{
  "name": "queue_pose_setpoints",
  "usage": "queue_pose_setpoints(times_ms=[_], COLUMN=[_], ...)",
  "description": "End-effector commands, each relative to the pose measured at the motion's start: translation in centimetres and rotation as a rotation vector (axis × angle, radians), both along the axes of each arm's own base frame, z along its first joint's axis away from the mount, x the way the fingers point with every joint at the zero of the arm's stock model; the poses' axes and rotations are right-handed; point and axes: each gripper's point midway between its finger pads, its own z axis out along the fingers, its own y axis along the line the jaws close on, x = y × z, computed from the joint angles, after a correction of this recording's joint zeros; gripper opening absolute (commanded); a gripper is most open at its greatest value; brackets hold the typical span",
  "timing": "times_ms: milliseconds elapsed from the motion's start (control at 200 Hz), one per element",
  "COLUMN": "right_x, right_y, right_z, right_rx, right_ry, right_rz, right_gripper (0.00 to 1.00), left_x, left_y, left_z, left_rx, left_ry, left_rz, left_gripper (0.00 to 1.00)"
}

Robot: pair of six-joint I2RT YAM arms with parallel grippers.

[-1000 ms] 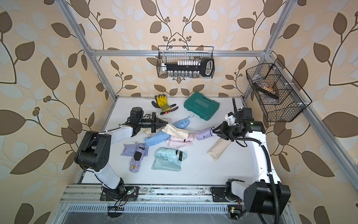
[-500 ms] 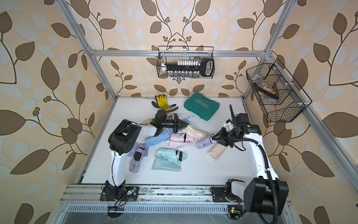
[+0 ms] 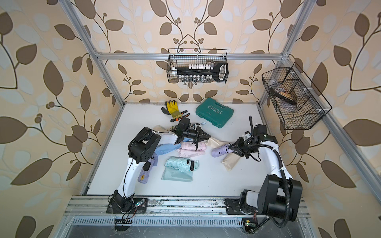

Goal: Take umbrellas out of sleeves
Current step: Place the umbrella sleeve at the center of the board.

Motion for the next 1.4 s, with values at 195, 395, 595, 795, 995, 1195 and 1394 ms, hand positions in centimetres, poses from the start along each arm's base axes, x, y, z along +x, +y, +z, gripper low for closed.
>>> queue_pose_setpoints(times_ms=[195,395,595,795,995,1195,1394], right_x=[2.9,4.9,6.3,8.0,8.3,5.9,0.7], right_y=[-0.7,-1.4,-2.3,-3.0,-4.3,-6.4,-7.5], right_z=[-2.3,-4.0,-6.1,-7.1,-4.8,-1.4,-2.0], right_rx=[0.023,0.026,-0.001,-0.024,-0.113,-0.278,-0.389], right_ry=[-0.016,-0.009,0.03,0.044,0.047,0.114,0.241], right_rz=[-0.031,-0.081,-0.07,-0.058,-0.043,-0.057,-0.044], right_gripper=[0.03,0.03,0.1,0.28,0.67,0.73,0.85], left_x=[-1.5,-2.7,-5.1,-7.1,-8.3,-8.3,-9.9], left_y=[0.7,3.4,5.7,8.6,10.2,11.2,11.5], left_z=[1.9,5.1,7.3,7.2,8.7,9.2,9.4], left_rx=[0.068,0.148,0.22,0.313,0.25,0.248,0.253], left_ry=[-0.09,-0.18,-0.272,-0.236,-0.207,-0.196,-0.217], left_rz=[-0.116,-0.162,-0.233,-0.257,-0.231,-0.183,-0.218], left_gripper=[0.99,0.99,0.99,0.99,0.99,0.99,0.99])
